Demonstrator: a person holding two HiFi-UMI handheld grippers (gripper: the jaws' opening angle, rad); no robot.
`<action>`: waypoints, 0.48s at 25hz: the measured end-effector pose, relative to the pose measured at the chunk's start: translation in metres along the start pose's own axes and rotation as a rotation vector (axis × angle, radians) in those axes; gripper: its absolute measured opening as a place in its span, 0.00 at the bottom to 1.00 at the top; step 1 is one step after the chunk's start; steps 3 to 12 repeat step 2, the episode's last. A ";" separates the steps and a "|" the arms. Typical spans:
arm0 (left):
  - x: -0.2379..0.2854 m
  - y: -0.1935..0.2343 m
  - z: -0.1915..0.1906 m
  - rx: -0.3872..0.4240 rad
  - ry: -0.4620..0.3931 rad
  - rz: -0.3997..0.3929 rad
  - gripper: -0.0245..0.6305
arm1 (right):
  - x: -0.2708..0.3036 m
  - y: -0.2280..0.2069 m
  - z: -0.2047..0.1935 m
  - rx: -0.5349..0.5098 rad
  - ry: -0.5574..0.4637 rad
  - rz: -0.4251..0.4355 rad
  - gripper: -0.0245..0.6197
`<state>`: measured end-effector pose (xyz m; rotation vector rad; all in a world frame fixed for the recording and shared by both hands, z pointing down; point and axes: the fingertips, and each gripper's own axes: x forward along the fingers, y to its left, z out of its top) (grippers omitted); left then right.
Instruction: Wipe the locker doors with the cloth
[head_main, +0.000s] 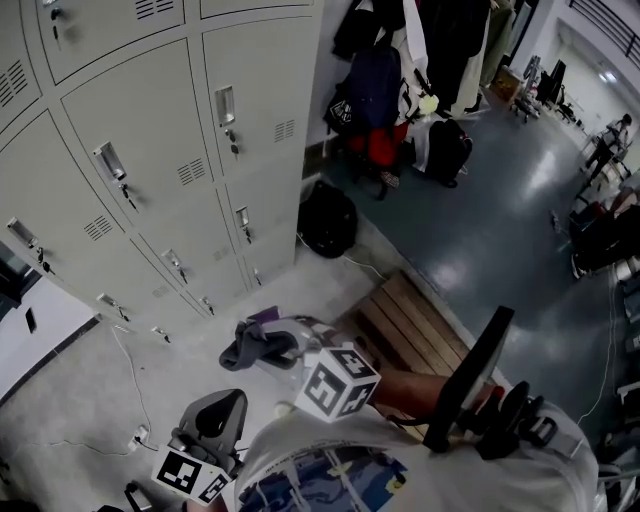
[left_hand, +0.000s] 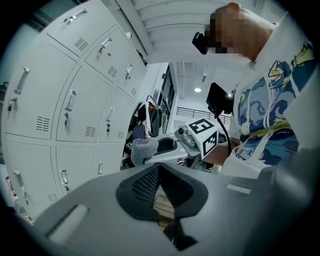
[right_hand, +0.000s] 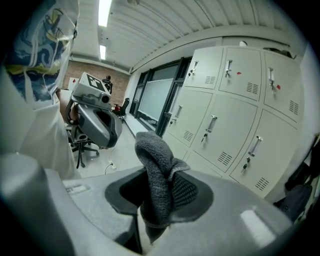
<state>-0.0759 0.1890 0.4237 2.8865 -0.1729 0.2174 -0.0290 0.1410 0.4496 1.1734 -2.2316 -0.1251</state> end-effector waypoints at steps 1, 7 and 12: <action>-0.003 -0.001 0.000 0.001 -0.001 0.001 0.04 | 0.000 0.003 0.002 -0.004 -0.002 0.001 0.22; -0.005 -0.001 -0.001 0.003 -0.003 0.001 0.04 | 0.001 0.005 0.005 -0.007 -0.003 0.002 0.22; -0.005 -0.001 -0.001 0.003 -0.003 0.001 0.04 | 0.001 0.005 0.005 -0.007 -0.003 0.002 0.22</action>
